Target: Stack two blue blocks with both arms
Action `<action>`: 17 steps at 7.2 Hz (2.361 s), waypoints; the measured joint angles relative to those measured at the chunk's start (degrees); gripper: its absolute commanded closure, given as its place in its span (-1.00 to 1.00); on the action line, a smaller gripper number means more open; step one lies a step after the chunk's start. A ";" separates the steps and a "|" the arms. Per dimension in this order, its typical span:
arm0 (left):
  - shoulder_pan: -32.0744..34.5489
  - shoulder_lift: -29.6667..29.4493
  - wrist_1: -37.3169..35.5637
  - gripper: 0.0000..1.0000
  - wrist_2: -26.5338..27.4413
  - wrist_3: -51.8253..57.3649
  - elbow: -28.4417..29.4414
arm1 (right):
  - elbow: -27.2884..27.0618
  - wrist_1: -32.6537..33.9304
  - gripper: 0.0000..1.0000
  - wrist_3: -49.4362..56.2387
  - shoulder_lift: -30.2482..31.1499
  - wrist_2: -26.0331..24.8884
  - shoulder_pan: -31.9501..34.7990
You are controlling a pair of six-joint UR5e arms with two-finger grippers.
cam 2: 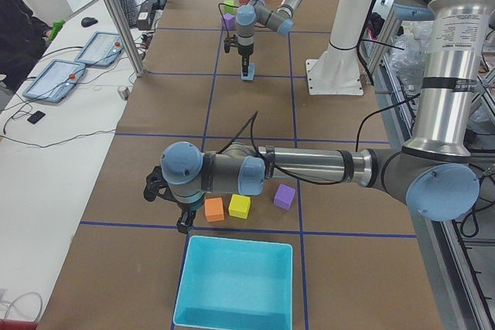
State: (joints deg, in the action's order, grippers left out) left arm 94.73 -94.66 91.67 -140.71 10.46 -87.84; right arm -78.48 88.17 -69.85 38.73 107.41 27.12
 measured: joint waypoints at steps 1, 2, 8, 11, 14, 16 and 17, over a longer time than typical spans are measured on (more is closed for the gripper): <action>0.00 0.00 0.02 -0.96 0.00 0.00 0.11 | -0.01 0.04 -0.17 0.58 0.06 -0.05 -0.08; -0.03 0.01 0.05 -0.96 0.00 0.00 0.22 | -0.08 0.06 -0.45 0.95 0.09 -0.08 -0.10; -0.06 0.01 0.10 -0.96 0.00 0.00 0.39 | -0.62 0.13 -1.00 2.73 0.19 -1.10 0.01; -0.13 -0.50 0.07 -0.96 0.00 -0.51 0.06 | -4.93 0.48 -1.00 6.76 2.53 1.12 4.24; -2.75 -5.55 0.29 -0.96 -0.06 -8.54 -1.08 | -17.41 0.67 -1.00 18.42 16.76 10.49 17.06; -9.29 -9.85 0.44 -0.96 0.10 -15.53 -2.16 | -21.82 0.83 -1.00 30.15 27.01 18.89 32.28; -12.96 -11.03 1.48 -0.96 0.37 -19.15 -2.83 | -21.89 1.84 -1.00 39.95 31.85 21.42 40.35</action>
State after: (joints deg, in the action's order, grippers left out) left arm 81.76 -105.69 93.15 -140.34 -8.69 -90.67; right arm -100.37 90.01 -29.90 70.58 128.83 67.46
